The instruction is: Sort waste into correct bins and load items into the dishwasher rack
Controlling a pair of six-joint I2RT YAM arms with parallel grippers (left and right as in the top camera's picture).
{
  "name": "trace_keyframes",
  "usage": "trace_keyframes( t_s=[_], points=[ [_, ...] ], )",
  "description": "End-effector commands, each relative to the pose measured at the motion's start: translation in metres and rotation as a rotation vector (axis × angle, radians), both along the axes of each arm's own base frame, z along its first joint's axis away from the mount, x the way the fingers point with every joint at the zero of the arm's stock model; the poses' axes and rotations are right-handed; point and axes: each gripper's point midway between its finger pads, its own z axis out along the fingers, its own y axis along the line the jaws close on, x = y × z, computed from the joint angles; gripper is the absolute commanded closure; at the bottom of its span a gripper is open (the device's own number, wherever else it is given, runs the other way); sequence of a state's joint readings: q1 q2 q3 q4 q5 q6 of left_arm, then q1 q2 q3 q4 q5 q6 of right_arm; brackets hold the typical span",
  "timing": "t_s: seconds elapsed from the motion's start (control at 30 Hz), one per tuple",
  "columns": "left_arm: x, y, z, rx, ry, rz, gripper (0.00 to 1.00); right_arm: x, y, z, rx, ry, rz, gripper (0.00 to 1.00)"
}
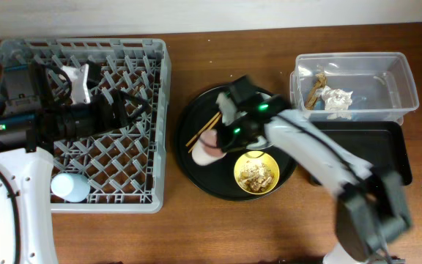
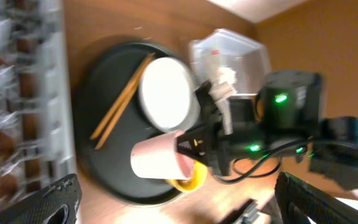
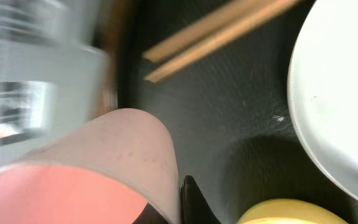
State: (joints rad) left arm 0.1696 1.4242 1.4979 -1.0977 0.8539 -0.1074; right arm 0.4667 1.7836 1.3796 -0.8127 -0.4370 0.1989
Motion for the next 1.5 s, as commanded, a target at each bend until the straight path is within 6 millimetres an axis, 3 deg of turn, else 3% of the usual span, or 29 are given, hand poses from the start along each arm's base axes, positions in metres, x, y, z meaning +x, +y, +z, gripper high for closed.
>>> trace_keyframes(
  t_s=[0.0, 0.07, 0.1, 0.2, 0.33, 0.37, 0.47, 0.53, 0.63, 0.7, 0.77, 0.8, 0.83, 0.87, 0.9, 0.93, 0.97, 1.03, 1.1, 1.17, 1.23, 1.33, 1.47],
  points=[
    [-0.017, -0.048, 0.036, -0.236, -0.071, -0.223, 0.01, -0.032, -0.01, 0.193, 0.596, -0.314, 0.285, 0.96],
    [-0.034, -0.081, 0.056, -0.344, -0.107, -0.376, 0.01, -0.05, -0.028, 0.238, 0.745, -0.389, 0.338, 0.96],
    [-0.046, -0.098, 0.07, -0.41, -0.145, -0.474, 0.01, -0.064, -0.027, 0.257, 0.852, -0.41, 0.423, 0.96],
    [-0.073, -0.129, 0.095, -0.517, -0.22, -0.671, 0.01, -0.063, -0.025, 0.261, 0.879, -0.433, 0.455, 0.96],
    [-0.102, -0.165, 0.098, -0.529, -0.234, -0.826, 0.01, -0.059, -0.024, 0.26, 0.873, -0.45, 0.459, 0.96],
    [-0.106, -0.176, 0.091, -0.491, -0.227, -0.835, 0.1, -0.058, -0.024, 0.262, 0.874, -0.466, 0.463, 0.96],
    [-0.106, -0.182, 0.089, -0.471, -0.218, -0.832, 0.11, -0.055, -0.021, 0.268, 0.88, -0.488, 0.474, 0.96],
    [-0.104, -0.183, 0.091, -0.469, -0.244, -0.837, 0.25, -0.051, -0.013, 0.268, 0.855, -0.481, 0.452, 0.96],
    [-0.093, -0.185, 0.09, -0.433, -0.261, -0.799, 0.27, -0.048, -0.002, 0.263, 0.811, -0.49, 0.438, 0.96],
    [-0.093, -0.185, 0.091, -0.433, -0.268, -0.8, 0.35, -0.049, -0.001, 0.262, 0.812, -0.489, 0.438, 0.94],
    [-0.09, -0.183, 0.091, -0.431, -0.273, -0.793, 0.37, -0.046, -0.004, 0.263, 0.81, -0.496, 0.432, 0.44],
    [-0.08, -0.176, 0.086, -0.4, -0.27, -0.741, 0.4, -0.039, -0.013, 0.265, 0.806, -0.493, 0.39, 0.4],
    [-0.065, -0.167, 0.075, -0.337, -0.251, -0.656, 0.41, -0.031, -0.025, 0.266, 0.798, -0.497, 0.344, 0.39],
    [-0.037, -0.139, 0.048, -0.197, -0.18, -0.467, 0.41, -0.02, -0.043, 0.268, 0.793, -0.473, 0.257, 0.38],
    [-0.021, -0.11, 0.027, -0.09, -0.102, -0.315, 0.41, -0.017, -0.05, 0.266, 0.792, -0.443, 0.215, 0.38],
    [-0.011, -0.065, 0.006, 0.031, -0.004, -0.131, 0.41, -0.011, -0.055, 0.25, 0.731, -0.392, 0.13, 0.37],
    [-0.01, -0.019, -0.006, 0.142, 0.078, 0.028, 0.41, -0.006, -0.059, 0.222, 0.612, -0.321, 0.023, 0.37],
    [-0.037, 0.105, -0.027, 0.435, 0.306, 0.451, 0.4, -0.009, -0.063, 0.175, 0.366, -0.233, -0.09, 0.34],
    [-0.071, 0.181, -0.04, 0.571, 0.466, 0.731, 0.4, -0.027, -0.053, 0.145, 0.186, -0.187, -0.08, 0.33],
    [-0.082, 0.214, -0.049, 0.528, 0.525, 0.872, 0.4, -0.036, -0.038, 0.136, 0.141, -0.18, -0.033, 0.33],
    [-0.093, 0.245, -0.074, 0.465, 0.645, 0.998, 0.4, -0.041, -0.027, 0.13, 0.132, -0.165, 0.002, 0.33],
    [-0.095, 0.254, -0.136, 0.441, 0.817, 0.979, 0.41, -0.041, -0.027, 0.128, 0.128, -0.156, 0.003, 0.33],
    [-0.098, 0.288, -0.168, 0.374, 0.895, 1.073, 0.4, -0.042, -0.029, 0.125, 0.112, -0.148, -0.003, 0.33]
  ],
)
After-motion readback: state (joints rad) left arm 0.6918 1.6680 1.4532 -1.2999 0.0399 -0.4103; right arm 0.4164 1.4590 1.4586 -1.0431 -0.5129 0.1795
